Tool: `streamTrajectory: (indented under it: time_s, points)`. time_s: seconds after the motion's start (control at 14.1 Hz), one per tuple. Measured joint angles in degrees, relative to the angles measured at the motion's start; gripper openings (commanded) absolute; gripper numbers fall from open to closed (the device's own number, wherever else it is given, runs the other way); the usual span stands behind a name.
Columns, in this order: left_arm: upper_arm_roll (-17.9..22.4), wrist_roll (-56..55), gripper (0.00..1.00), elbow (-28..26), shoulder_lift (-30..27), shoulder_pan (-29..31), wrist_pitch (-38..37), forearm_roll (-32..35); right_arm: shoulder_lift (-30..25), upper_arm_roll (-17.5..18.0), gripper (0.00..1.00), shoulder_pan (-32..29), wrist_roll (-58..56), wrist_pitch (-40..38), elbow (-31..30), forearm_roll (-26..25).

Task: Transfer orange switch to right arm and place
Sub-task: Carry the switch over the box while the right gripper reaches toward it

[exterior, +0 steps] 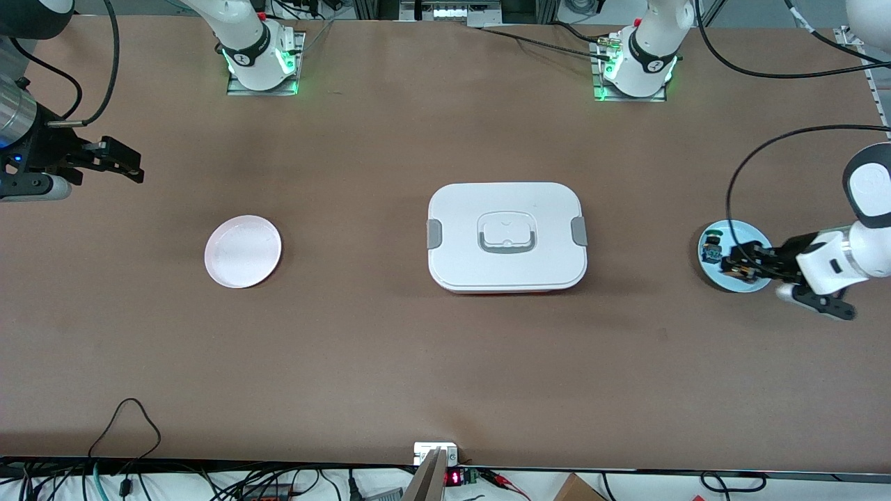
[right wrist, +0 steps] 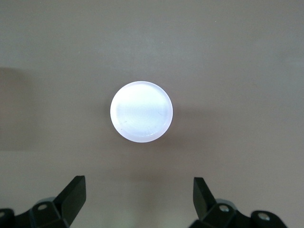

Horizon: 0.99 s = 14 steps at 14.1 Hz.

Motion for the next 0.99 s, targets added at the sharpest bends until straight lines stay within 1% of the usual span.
streamTrajectory:
  time_s: [0.14,0.28,0.36,0.5,0.57,0.71,0.78,0.85,0.99]
  points:
    - [-4.4,2.7,0.07,3.9,0.0,-0.3,-5.8,-4.6,0.0,0.1,1.0,0.2,0.0,0.0,0.0,2.6]
    - [-9.2,3.3,0.05,6.2,0.0,-0.4,-9.6,-8.6,0.0,0.0,1.0,0.2,0.0,0.0,0.0,8.4]
    - [-11.8,3.8,0.05,6.6,0.0,-0.3,-11.4,-10.6,0.1,0.0,1.0,0.2,-0.1,0.0,0.0,10.2]
    - [-17.1,6.0,0.04,6.9,0.0,-0.1,-12.1,-15.2,0.4,0.1,1.0,0.3,-0.5,0.0,0.0,13.5]
    - [-19.4,8.3,0.04,7.0,-0.1,0.1,-12.2,-18.5,0.8,0.2,1.0,0.4,-0.7,0.0,0.0,16.8]
    - [-22.5,13.8,0.04,7.3,-0.2,0.3,-11.5,-25.6,2.1,0.2,1.0,0.7,-0.9,0.0,-0.2,26.0]
    - [-23.7,16.5,0.04,7.2,-0.1,0.4,-10.0,-28.8,2.9,0.3,1.0,0.8,-0.9,0.1,-0.4,29.5]
    - [-25.1,19.3,0.04,6.9,-0.1,0.5,-7.4,-31.7,3.6,0.3,1.0,0.9,-1.0,0.4,-0.6,32.9]
    - [-29.0,27.4,0.04,5.1,0.1,0.5,0.2,-36.0,4.9,0.3,1.0,1.1,-1.1,1.7,-1.7,40.7]
